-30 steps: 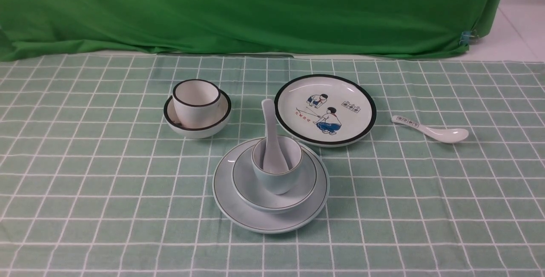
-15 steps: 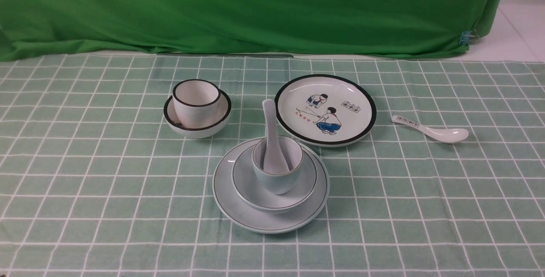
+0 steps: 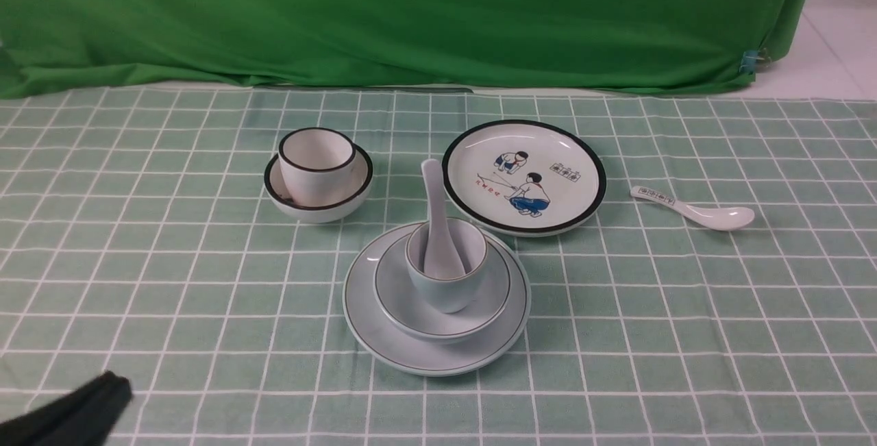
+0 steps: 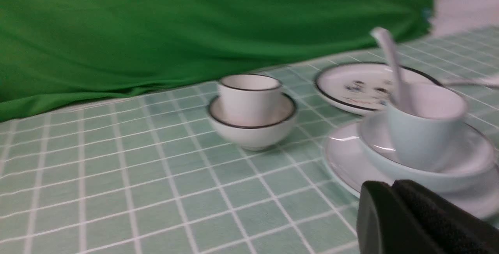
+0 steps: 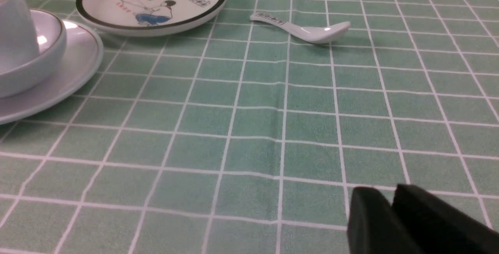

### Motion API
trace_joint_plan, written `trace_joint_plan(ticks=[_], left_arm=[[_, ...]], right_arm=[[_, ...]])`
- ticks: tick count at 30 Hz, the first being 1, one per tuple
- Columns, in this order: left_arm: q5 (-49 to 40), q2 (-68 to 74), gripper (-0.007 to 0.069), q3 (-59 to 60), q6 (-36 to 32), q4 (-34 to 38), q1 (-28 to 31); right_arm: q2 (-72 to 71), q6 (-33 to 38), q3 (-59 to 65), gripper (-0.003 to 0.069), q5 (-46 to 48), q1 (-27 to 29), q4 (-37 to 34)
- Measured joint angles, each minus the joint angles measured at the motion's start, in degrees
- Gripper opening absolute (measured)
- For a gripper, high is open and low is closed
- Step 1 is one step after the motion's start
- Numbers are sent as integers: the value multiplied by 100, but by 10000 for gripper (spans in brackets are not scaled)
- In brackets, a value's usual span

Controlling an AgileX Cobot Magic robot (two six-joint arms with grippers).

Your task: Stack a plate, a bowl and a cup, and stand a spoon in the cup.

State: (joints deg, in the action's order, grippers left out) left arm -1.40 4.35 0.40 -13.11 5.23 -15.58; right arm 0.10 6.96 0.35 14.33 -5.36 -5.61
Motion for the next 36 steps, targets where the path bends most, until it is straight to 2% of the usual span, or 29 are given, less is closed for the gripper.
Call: trace_joint_plan(ticks=[2,3,5,8,36], left_arm=[[-144,-232,13,0,-7,215,603],[-173,-232,13,0,-7,234,666],[-809,-413,13,0,5,375,1339],[-1233,-427,13,0,12,398,1699],[-1245,-427,13,0,16,407,1740]], right_arm=[[0,0,0,139,0,0,0],[0,0,0,139,0,0,0],[0,0,0,141,-5,0,0],[0,-2,0,141,-16,0,0],[-4,-2,0,184,-24,0,0]])
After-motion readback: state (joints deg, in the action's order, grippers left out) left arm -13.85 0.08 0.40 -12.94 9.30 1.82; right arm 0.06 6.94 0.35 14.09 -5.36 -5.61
